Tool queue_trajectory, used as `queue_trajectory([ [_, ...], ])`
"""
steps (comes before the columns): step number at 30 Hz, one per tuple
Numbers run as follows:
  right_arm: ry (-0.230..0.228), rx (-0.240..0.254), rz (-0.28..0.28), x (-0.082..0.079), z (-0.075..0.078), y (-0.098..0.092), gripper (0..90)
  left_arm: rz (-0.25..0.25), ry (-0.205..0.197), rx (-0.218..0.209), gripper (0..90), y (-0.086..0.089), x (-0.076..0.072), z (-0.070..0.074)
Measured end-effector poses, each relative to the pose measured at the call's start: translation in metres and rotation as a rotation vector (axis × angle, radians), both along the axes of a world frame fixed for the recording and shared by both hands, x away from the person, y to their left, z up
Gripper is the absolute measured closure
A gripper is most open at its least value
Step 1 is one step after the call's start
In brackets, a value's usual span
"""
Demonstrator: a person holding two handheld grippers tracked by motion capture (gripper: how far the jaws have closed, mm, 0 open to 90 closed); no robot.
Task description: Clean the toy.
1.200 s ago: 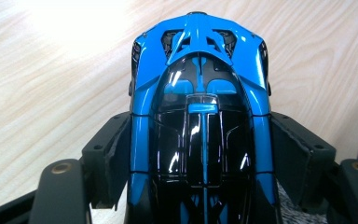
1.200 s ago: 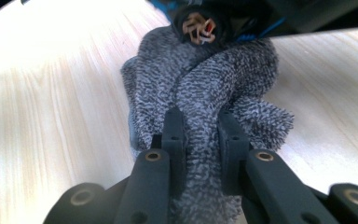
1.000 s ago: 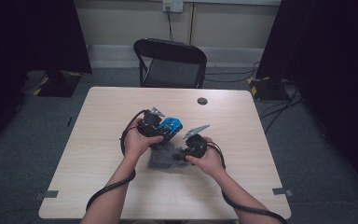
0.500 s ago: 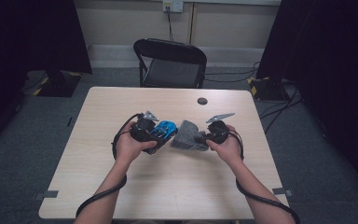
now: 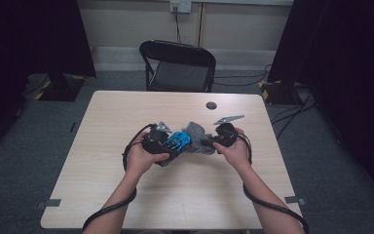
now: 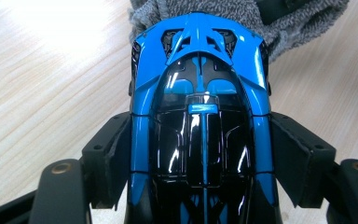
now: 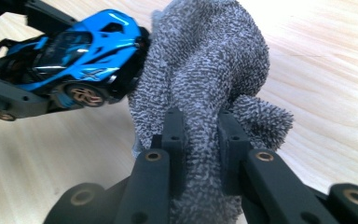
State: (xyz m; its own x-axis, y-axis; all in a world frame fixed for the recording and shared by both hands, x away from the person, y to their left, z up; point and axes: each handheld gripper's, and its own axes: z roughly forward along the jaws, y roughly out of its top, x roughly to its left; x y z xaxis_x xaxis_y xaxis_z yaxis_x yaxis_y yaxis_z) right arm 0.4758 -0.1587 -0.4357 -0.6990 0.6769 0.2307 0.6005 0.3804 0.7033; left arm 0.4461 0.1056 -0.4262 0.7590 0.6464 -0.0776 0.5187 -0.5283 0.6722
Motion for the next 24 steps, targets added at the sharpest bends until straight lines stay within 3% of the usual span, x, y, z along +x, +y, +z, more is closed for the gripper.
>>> queue_trajectory([
  [16, 0.019, 0.003, 0.048, -0.006, -0.010, 0.010, 77.0, -0.004, 0.002, -0.006, 28.2, -0.005, 0.003, 0.003],
  [24, 0.018, 0.000, 0.100, -0.012, -0.015, 0.022, 77.0, -0.009, 0.014, -0.016, 28.2, -0.015, 0.007, 0.003],
])
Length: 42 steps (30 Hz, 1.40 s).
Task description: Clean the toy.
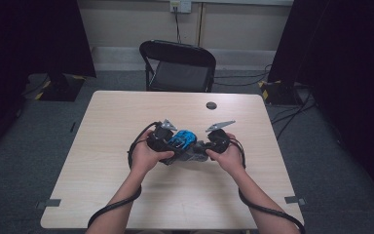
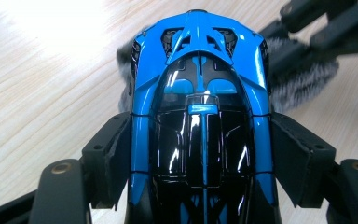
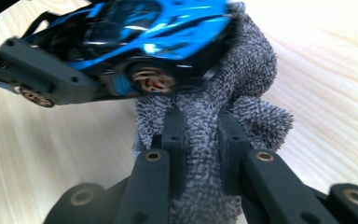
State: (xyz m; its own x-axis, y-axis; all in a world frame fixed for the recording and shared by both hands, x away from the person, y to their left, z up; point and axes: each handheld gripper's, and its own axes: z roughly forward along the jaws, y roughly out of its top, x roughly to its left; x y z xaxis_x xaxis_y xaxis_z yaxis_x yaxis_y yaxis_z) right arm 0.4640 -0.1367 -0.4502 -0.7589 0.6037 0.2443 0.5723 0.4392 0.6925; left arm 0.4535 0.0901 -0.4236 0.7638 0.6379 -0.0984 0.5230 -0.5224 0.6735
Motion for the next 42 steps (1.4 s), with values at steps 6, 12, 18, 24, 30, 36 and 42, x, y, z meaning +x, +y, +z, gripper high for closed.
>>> queue_trajectory([
  [6, 0.004, 0.002, 0.021, -0.003, -0.004, 0.006, 77.0, 0.002, 0.019, -0.002, 28.2, -0.002, 0.004, -0.003],
  [12, 0.012, 0.008, 0.039, -0.007, -0.008, 0.010, 77.0, 0.008, 0.024, -0.002, 28.2, -0.004, 0.008, -0.004],
  [18, 0.016, 0.011, 0.065, -0.011, -0.010, 0.016, 76.9, 0.031, 0.031, -0.008, 28.2, -0.005, 0.013, -0.005],
  [24, 0.035, 0.028, 0.087, -0.015, -0.013, 0.021, 76.9, 0.041, 0.033, -0.014, 28.2, -0.005, 0.018, -0.006],
  [30, 0.050, 0.037, 0.115, -0.019, -0.017, 0.028, 77.0, 0.051, 0.025, -0.012, 28.2, -0.006, 0.022, -0.004],
  [36, 0.059, 0.032, 0.149, -0.021, -0.020, 0.035, 76.9, 0.060, 0.011, -0.013, 28.2, -0.006, 0.024, 0.001],
  [42, 0.052, 0.005, 0.133, -0.018, -0.021, 0.028, 76.8, 0.071, 0.001, -0.005, 28.2, 0.002, 0.024, 0.006],
])
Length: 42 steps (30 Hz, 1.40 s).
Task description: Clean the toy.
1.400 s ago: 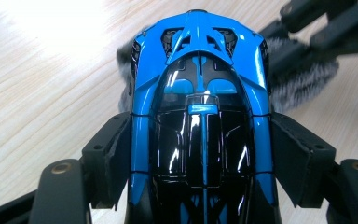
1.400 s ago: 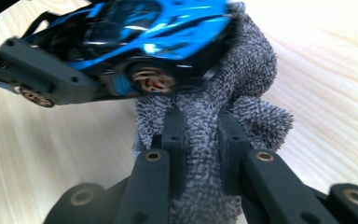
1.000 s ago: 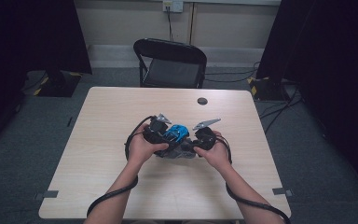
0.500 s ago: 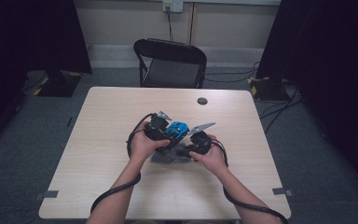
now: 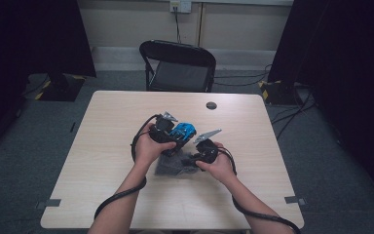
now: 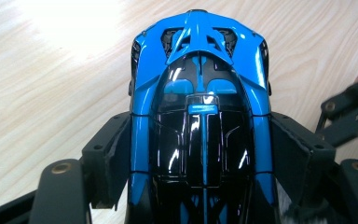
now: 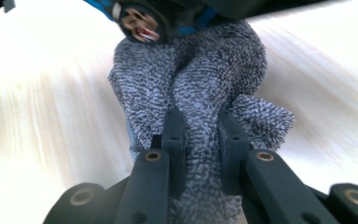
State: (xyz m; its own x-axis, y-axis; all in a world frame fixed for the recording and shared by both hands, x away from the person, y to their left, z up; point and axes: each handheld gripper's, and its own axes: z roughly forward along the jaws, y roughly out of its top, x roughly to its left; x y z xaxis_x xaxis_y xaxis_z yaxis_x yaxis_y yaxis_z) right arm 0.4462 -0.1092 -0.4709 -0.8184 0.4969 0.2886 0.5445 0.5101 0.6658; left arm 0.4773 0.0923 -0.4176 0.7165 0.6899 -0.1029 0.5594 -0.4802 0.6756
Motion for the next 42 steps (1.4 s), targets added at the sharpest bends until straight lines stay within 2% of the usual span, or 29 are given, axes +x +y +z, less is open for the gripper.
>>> queue_trajectory([
  [6, -0.015, -0.008, -0.068, 0.009, 0.002, -0.022, 76.8, 0.003, -0.011, 0.008, 28.2, 0.010, -0.004, 0.003],
  [11, -0.033, -0.034, -0.122, 0.017, 0.005, -0.039, 76.8, 0.000, -0.005, 0.018, 28.2, 0.017, -0.006, 0.001],
  [18, -0.048, -0.053, -0.181, 0.024, 0.007, -0.054, 76.8, 0.006, -0.007, 0.021, 28.2, 0.026, -0.012, -0.003],
  [24, -0.062, -0.049, -0.240, 0.028, 0.011, -0.064, 76.9, 0.003, -0.016, 0.029, 28.2, 0.034, -0.017, -0.003],
  [33, -0.083, -0.043, -0.272, 0.033, 0.018, -0.066, 76.9, -0.014, 0.000, 0.026, 28.2, 0.034, -0.026, -0.012],
  [42, -0.086, -0.014, -0.285, 0.035, 0.020, -0.059, 76.9, -0.048, 0.017, 0.024, 28.2, 0.020, -0.034, -0.024],
])
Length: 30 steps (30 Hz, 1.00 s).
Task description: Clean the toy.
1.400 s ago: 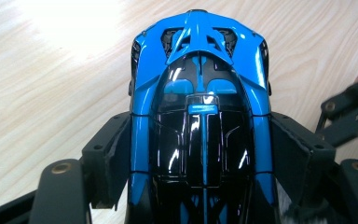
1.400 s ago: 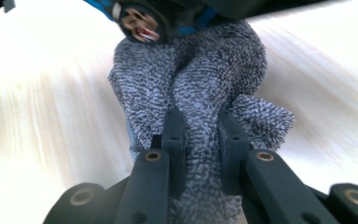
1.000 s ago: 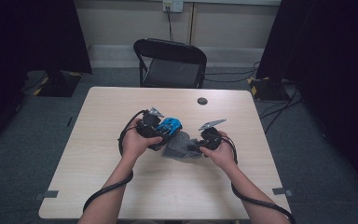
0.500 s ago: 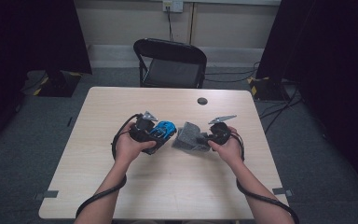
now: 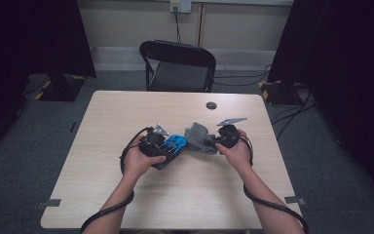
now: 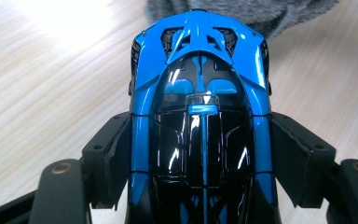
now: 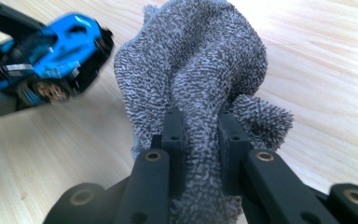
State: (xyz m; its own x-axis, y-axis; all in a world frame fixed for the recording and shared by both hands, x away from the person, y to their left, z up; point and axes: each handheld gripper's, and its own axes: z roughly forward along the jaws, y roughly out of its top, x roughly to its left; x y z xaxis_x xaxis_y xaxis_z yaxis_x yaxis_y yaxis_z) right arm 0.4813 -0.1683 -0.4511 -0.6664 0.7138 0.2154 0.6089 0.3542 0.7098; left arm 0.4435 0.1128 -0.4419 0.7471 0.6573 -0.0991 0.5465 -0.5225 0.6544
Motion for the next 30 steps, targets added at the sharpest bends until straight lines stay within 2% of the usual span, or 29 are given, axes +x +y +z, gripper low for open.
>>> queue_trajectory([
  [12, 0.011, 0.009, 0.048, -0.003, -0.001, 0.017, 76.9, -0.015, 0.002, -0.003, 28.2, -0.009, 0.000, -0.001],
  [30, 0.018, 0.007, 0.073, -0.005, -0.002, 0.021, 76.9, -0.012, -0.004, -0.002, 28.2, -0.012, 0.003, 0.005],
])
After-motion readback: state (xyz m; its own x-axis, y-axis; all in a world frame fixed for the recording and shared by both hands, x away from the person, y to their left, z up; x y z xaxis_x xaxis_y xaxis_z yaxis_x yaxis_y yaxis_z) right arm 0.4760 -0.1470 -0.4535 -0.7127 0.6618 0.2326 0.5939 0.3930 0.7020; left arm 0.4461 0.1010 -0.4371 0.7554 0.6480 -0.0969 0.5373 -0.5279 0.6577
